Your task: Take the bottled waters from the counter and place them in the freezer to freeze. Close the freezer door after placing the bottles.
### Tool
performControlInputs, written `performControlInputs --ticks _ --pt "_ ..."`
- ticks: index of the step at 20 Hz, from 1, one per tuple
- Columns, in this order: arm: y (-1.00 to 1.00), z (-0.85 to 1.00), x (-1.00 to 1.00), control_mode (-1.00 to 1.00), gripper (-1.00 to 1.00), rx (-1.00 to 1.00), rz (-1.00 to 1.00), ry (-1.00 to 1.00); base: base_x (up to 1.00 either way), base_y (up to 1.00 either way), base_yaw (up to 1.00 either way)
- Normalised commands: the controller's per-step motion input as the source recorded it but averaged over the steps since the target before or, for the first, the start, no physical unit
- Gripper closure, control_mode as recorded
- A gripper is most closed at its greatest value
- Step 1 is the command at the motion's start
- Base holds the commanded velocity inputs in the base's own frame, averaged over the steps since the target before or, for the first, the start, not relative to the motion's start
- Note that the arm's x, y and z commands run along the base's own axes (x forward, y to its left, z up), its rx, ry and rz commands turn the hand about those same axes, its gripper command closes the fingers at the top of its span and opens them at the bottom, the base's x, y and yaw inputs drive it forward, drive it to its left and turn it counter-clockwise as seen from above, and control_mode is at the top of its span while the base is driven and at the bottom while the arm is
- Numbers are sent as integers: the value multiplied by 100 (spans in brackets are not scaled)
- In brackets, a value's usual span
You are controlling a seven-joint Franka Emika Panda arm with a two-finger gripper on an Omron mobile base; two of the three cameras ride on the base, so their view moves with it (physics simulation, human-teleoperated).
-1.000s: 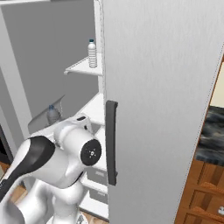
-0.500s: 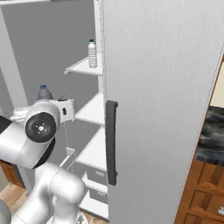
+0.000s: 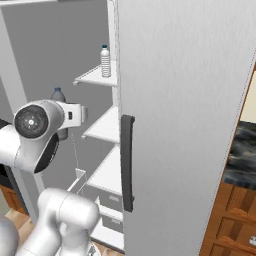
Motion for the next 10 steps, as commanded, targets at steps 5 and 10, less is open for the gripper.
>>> performControlInputs --ticks 5,10 --pt "-15 4 10 -100 100 6 -12 -7 0 0 0" --pt "6 20 39 -100 100 -4 -16 -1 0 0 0"
